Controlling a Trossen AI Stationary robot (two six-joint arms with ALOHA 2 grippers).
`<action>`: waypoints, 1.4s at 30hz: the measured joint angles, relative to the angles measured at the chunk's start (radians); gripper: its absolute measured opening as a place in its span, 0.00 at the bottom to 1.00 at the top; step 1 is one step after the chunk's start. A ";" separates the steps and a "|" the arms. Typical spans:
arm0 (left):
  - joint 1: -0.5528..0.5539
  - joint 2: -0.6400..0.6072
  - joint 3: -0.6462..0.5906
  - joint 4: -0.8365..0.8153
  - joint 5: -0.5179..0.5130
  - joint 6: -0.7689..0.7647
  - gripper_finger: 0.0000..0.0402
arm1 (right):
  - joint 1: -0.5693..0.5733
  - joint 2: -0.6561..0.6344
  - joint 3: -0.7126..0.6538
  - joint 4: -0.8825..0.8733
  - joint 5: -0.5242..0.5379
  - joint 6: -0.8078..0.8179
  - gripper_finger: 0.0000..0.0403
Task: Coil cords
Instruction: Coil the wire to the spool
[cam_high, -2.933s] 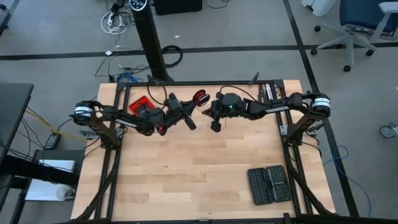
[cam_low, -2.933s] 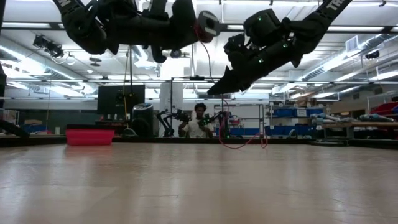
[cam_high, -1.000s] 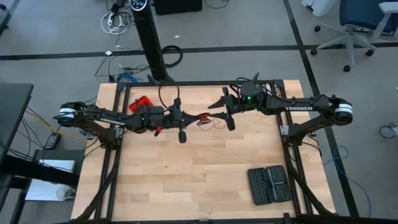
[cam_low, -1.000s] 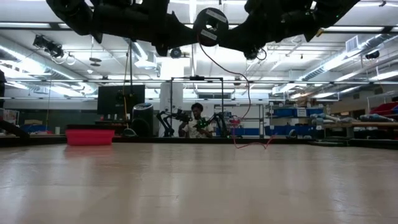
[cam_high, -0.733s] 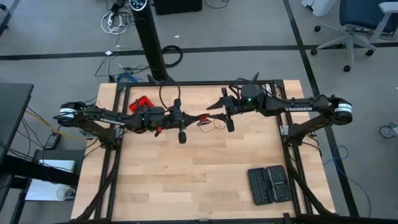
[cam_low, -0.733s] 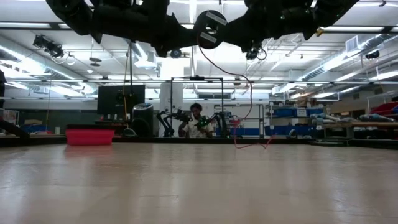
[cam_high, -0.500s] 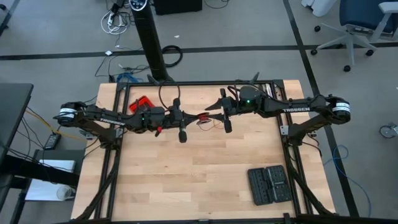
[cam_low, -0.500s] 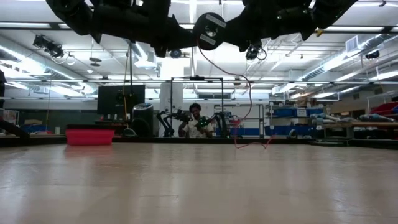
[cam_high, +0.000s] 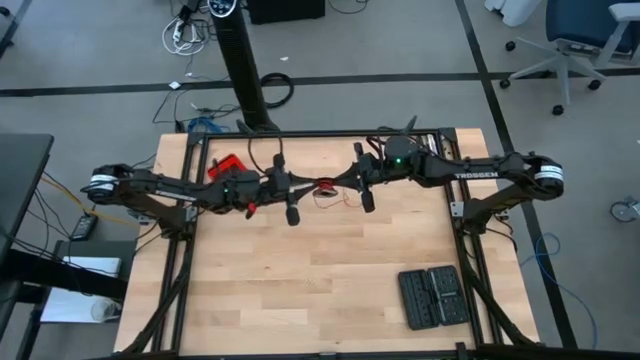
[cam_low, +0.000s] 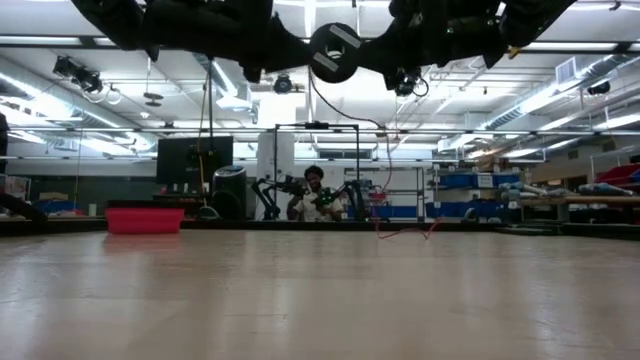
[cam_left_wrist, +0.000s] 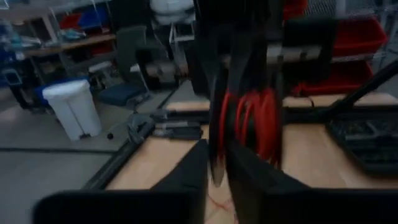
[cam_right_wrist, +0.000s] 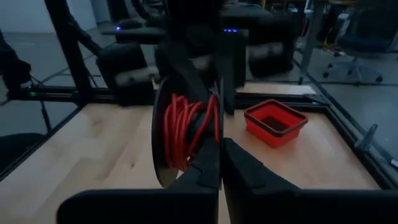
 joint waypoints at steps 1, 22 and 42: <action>-0.001 -0.018 0.004 -0.015 -0.009 0.002 0.18 | -0.002 -0.007 0.000 -0.009 0.002 0.000 0.01; -0.002 -0.097 0.003 -0.147 -0.027 -0.011 0.40 | -0.014 -0.026 -0.002 -0.067 -0.031 -0.023 0.00; -0.001 -0.097 0.113 -0.409 0.115 -0.026 0.40 | -0.027 -0.021 -0.002 -0.071 0.037 -0.006 0.00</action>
